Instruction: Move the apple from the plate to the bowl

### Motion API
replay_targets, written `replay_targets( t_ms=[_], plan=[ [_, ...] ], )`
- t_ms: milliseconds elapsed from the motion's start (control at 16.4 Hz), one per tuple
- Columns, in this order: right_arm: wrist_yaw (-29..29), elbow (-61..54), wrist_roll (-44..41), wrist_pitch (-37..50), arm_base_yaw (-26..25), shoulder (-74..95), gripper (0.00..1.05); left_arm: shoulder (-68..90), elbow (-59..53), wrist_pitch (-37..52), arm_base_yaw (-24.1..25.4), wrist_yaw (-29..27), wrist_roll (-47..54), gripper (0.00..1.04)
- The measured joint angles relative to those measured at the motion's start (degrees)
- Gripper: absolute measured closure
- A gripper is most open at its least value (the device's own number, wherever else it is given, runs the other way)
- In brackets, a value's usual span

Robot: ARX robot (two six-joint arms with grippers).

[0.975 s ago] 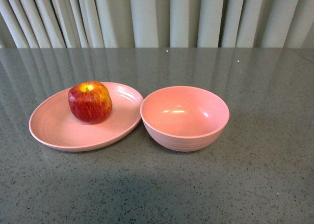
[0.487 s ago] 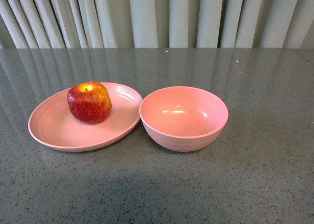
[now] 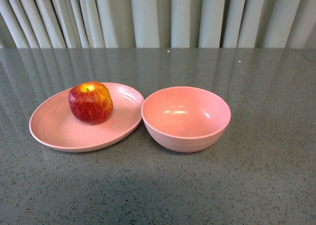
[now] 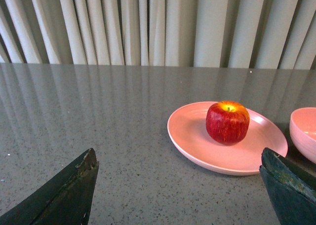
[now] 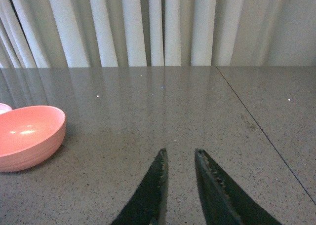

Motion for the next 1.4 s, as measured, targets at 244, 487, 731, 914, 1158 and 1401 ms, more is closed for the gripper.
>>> replay_targets(
  t_ms=[244,487,731,914,1158,1401],
  plan=[
    [0.00,0.00,0.02,0.00,0.00,0.00,0.46,-0.02,0.00,0.00,0.00,0.00,0.00,0.07],
    [0.00,0.00,0.02,0.00,0.00,0.00,0.04,0.00,0.00,0.00,0.00,0.00,0.00,0.07],
    [0.00,0.00,0.02,0.00,0.00,0.00,0.07,-0.02,0.00,0.00,0.00,0.00,0.00,0.07],
    [0.00,0.00,0.02,0.00,0.00,0.00,0.07,0.00,0.00,0.00,0.00,0.00,0.00,0.07],
    [0.04,0.00,0.02,0.02,0.00,0.00,0.07,4.70,3.52,-10.43,-2.62,-4.68,-1.44,0.07],
    [0.00,0.00,0.02,-0.04,0.00,0.00,0.07,14.03,8.37,-9.42,-7.98,-7.48,-2.67,0.07]
  ],
)
